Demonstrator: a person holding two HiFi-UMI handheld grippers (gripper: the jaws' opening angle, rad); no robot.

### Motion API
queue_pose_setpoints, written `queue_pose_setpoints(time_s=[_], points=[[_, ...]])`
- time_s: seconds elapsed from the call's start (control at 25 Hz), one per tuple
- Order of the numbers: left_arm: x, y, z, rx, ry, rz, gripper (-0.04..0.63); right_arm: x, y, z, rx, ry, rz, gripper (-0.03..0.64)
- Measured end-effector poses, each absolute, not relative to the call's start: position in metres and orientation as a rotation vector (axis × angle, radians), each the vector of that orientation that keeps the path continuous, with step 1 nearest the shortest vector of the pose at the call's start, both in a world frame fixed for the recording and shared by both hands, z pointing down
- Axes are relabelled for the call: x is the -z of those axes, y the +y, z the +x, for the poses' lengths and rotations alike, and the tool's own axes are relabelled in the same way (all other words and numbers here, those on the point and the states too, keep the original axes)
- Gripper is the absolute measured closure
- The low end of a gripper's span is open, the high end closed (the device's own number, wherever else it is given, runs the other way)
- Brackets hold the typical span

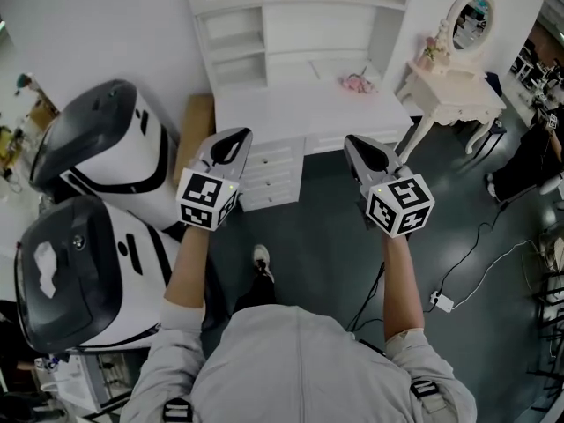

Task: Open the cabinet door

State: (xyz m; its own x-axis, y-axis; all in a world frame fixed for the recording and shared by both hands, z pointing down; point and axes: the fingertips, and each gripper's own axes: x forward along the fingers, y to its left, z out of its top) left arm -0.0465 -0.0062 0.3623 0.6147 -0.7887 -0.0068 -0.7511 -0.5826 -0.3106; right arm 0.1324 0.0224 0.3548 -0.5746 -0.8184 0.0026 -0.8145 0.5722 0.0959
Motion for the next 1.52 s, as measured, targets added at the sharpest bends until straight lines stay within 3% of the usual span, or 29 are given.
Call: queue_pose_setpoints(time_s=[0.8,1.52], points=[[-0.324,-0.26,-0.105,0.155,1.204,-2.56,0.577,-0.302,-0.206,0.051,0.362,-2.759,1.459,0.616],[-0.269,-0.39,-0.125,0.16,1.105,-2.471,0.577,-0.293,-0.357,0.012,0.242,-2.714,1.454,0.615]])
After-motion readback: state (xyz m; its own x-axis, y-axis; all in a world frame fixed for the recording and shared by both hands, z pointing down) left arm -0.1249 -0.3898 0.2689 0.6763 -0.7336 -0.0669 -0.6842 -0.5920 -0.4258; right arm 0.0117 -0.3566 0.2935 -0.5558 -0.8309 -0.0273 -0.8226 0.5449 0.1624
